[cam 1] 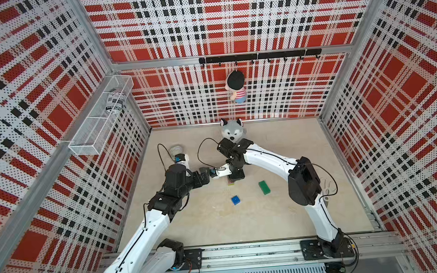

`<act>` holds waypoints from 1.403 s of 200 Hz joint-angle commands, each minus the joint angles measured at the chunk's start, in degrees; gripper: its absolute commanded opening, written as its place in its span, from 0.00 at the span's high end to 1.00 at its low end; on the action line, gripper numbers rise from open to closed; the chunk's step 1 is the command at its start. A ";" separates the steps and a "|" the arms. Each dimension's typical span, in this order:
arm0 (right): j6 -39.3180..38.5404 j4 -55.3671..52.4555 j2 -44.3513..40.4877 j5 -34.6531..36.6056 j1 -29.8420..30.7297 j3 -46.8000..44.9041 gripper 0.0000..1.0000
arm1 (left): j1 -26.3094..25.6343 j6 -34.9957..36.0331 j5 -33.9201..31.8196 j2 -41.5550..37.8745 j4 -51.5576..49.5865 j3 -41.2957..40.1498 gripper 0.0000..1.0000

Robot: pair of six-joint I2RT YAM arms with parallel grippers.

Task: Assemble the letter p with lego
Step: Assemble the lego brick with the lego brick.

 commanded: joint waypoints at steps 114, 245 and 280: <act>-0.10 -0.11 2.63 1.73 -0.97 3.69 0.77 | 0.27 0.42 0.25 -0.11 0.33 0.98 0.02; 0.07 -0.99 4.30 2.19 -1.23 4.71 0.77 | 0.53 0.51 0.27 0.13 0.41 1.07 0.02; -0.08 -1.66 4.96 2.02 -1.23 5.49 0.77 | 0.53 0.53 0.36 0.26 0.42 1.07 0.02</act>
